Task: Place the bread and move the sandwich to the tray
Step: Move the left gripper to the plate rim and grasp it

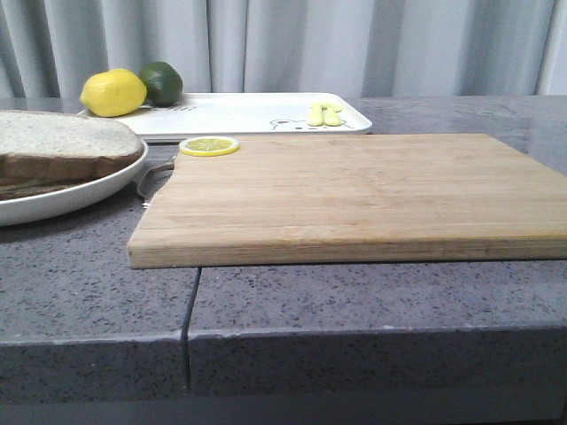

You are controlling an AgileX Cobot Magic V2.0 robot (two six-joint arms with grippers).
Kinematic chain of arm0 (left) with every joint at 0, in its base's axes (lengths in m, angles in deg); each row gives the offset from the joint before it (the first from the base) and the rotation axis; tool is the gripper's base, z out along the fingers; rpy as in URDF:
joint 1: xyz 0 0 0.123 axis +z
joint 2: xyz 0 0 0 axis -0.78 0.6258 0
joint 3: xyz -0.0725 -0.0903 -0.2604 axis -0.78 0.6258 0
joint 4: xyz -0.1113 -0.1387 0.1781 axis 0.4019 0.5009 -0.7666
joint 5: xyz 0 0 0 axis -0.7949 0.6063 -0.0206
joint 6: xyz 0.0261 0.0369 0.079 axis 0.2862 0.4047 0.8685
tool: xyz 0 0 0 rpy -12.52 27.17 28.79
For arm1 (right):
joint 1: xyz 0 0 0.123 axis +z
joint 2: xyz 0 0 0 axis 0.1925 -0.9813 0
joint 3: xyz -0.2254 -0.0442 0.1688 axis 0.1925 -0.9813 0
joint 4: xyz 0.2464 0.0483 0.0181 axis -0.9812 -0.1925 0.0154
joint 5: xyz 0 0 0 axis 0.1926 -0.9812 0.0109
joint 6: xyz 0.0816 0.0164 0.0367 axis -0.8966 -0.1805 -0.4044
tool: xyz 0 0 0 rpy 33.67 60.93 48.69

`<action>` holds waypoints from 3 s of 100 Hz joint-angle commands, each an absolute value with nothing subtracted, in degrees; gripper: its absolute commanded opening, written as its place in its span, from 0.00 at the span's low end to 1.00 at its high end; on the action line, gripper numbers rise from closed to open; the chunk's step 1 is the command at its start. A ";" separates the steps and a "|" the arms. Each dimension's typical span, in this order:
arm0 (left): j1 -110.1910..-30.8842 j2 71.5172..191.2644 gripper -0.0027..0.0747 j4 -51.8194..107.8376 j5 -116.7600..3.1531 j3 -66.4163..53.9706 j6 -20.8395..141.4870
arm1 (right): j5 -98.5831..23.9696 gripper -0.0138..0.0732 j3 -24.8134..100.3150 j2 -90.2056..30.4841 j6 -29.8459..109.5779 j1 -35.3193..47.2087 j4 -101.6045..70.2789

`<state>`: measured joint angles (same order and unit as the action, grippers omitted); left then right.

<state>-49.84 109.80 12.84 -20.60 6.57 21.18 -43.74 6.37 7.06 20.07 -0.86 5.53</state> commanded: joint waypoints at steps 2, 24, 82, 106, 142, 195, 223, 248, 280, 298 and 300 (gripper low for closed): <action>-49.91 110.22 0.77 13.91 -24.44 4.58 21.11 | -39.48 0.76 7.62 6.65 19.99 -1.30 6.15; -49.91 110.22 0.77 13.91 -24.44 4.58 21.11 | -39.48 0.76 7.62 6.65 19.99 -1.30 6.15; -49.91 110.22 0.77 13.91 -25.70 4.58 21.11 | -39.48 0.76 7.62 6.65 19.99 -1.30 6.15; -49.91 111.69 0.77 13.08 -27.79 4.46 16.97 | -39.48 0.76 7.62 6.65 19.99 -1.30 6.15; -45.28 123.87 0.77 13.30 -30.72 4.46 15.17 | -39.48 0.76 7.62 6.65 19.99 -1.30 6.15; -44.38 134.93 0.77 20.25 -38.10 4.46 15.17 | -39.48 0.76 7.62 6.65 19.99 -1.30 6.15; -44.38 139.96 0.77 21.13 -39.64 4.46 15.17 | -39.48 0.76 7.62 6.65 19.99 -1.30 6.15; -44.38 143.25 0.77 21.27 -41.51 4.46 15.17 | -39.65 0.76 7.62 6.65 19.99 -1.30 6.15; -44.38 147.15 0.77 23.25 -42.39 4.46 15.17 | -39.65 0.76 7.62 6.65 19.99 -1.30 6.15; -44.38 148.07 0.77 23.29 -42.50 4.46 15.17 | -39.71 0.76 7.62 6.65 19.99 -1.30 6.15; -44.38 148.07 0.77 23.29 -42.53 4.46 15.17 | -39.71 0.76 7.62 6.65 19.99 -1.30 6.15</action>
<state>-44.55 149.21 21.97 -39.59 6.31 15.70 -43.74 6.37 7.06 20.07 -0.86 5.53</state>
